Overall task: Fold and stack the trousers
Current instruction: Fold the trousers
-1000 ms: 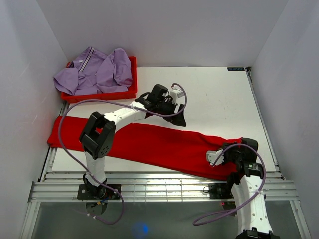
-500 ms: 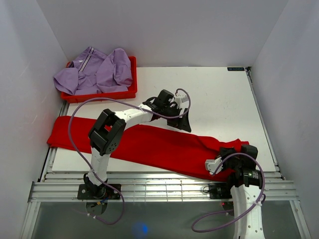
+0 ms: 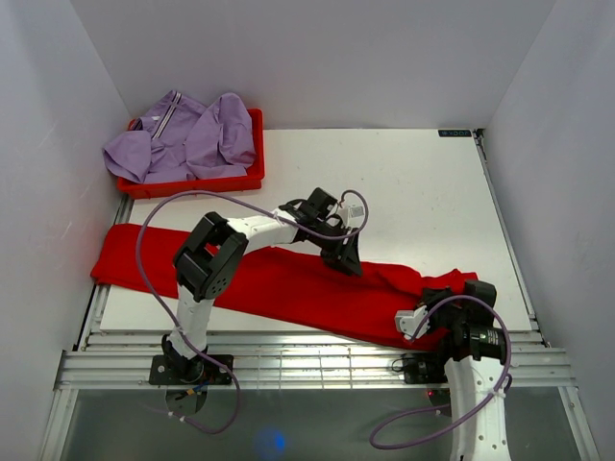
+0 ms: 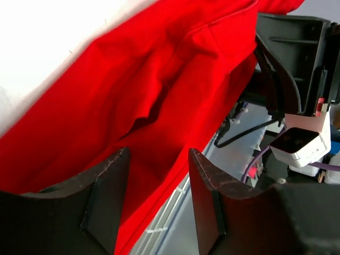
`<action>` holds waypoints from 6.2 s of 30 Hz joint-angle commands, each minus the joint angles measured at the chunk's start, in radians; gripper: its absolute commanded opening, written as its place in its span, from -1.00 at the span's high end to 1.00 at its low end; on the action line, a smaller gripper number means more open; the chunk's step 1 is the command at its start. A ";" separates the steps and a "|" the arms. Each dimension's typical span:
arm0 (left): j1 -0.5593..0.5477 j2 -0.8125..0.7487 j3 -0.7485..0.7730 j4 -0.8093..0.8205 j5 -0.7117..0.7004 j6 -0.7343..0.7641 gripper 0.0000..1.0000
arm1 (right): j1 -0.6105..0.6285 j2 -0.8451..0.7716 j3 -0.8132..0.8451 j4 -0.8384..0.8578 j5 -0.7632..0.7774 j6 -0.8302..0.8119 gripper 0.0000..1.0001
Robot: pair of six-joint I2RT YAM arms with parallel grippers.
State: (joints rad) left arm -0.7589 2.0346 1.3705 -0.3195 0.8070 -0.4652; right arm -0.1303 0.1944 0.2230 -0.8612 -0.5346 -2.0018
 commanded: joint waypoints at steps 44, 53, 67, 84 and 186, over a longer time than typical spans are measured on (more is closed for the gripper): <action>0.053 0.032 0.050 0.374 -0.098 -0.250 -0.24 | 0.009 0.234 0.167 -0.064 -0.022 -0.189 -0.95; 0.017 -0.017 -0.050 0.233 -0.025 -0.196 0.39 | 0.009 0.551 0.461 -0.084 -0.083 0.125 -0.93; -0.013 -0.096 -0.126 0.312 -0.075 -0.104 0.71 | 0.176 1.135 0.912 -0.452 -0.252 0.639 -0.92; -0.014 -0.158 -0.208 0.356 -0.071 -0.095 0.85 | 0.411 1.171 0.682 -0.036 -0.015 0.894 -0.14; -0.088 0.081 -0.136 0.566 -0.161 -0.691 0.19 | 0.736 0.820 0.320 0.086 0.277 0.926 0.85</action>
State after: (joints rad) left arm -0.8227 2.1151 1.2160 0.1608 0.6140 -1.1034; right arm 0.5850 1.0023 0.5716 -0.7288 -0.2028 -1.0885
